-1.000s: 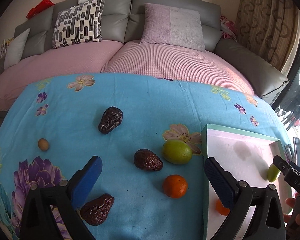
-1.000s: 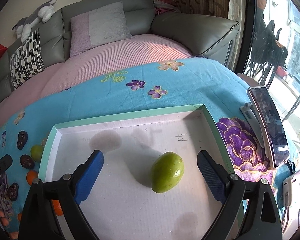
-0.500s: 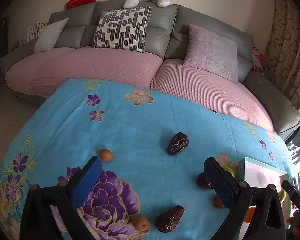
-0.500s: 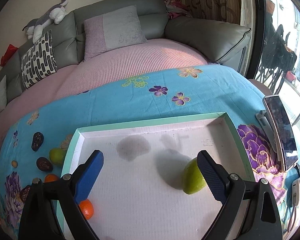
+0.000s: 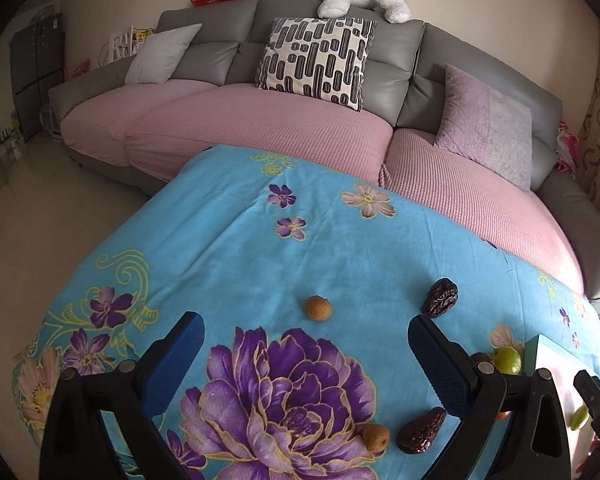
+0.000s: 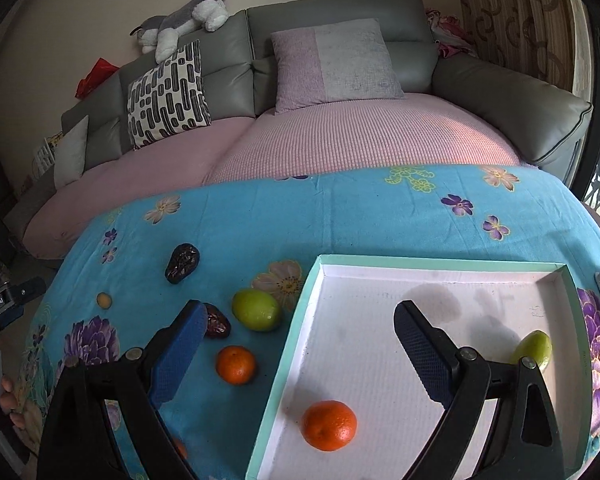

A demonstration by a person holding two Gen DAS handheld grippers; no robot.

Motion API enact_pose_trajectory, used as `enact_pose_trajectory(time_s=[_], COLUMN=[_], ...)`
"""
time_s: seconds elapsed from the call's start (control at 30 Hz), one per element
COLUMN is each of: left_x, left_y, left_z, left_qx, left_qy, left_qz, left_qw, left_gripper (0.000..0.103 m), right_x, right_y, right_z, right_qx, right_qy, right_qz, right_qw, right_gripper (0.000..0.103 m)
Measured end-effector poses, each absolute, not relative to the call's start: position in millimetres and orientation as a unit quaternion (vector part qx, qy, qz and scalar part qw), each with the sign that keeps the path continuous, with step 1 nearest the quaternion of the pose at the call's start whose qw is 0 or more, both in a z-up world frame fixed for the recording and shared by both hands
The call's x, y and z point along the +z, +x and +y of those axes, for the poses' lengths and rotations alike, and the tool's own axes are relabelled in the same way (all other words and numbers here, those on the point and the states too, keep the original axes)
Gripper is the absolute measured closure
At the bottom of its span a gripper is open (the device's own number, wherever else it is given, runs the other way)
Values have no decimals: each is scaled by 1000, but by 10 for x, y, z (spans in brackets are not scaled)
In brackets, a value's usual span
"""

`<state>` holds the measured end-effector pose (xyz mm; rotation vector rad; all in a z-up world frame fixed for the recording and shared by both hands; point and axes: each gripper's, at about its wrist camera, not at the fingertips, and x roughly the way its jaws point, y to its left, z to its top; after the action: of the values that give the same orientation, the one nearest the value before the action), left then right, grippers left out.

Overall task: Organize fruits
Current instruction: 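Grasp an orange with the right tool while the left tool grasps a brown longan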

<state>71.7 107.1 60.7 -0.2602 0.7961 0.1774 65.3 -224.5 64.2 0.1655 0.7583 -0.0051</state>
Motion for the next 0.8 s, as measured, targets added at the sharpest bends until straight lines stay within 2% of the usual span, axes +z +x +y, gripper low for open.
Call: enact_pose_trajectory(time_s=[0.3, 0.4, 0.47, 0.57, 0.7, 0.77, 0.8], left_x=[468, 380, 329, 222, 47, -22, -51], left_y=[656, 645, 646, 627, 617, 608, 602], left_z=[981, 929, 898, 867, 803, 774, 760], left_qx=[65, 61, 57, 43, 26, 14, 12], left_qy=[-135, -140, -144, -159, -177, -190, -193], left_qz=[412, 426, 433, 448, 475, 487, 492], left_qw=[899, 892, 888, 879, 861, 853, 849], left_gripper=[0, 2, 2, 10, 12, 23, 23], right_x=[637, 598, 550, 498, 410, 343, 306], right_y=[710, 735, 761, 776, 805, 828, 837], right_z=[-1875, -1856, -1850, -1824, -1790, -1760, -1739], right_qx=[29, 36, 41, 46, 57, 58, 59], right_qy=[62, 65, 69, 67, 64, 58, 54], right_qz=[370, 381, 390, 399, 417, 430, 437], right_qw=[926, 922, 918, 914, 905, 899, 896], right_gripper=[9, 24, 26, 31, 40, 43, 45])
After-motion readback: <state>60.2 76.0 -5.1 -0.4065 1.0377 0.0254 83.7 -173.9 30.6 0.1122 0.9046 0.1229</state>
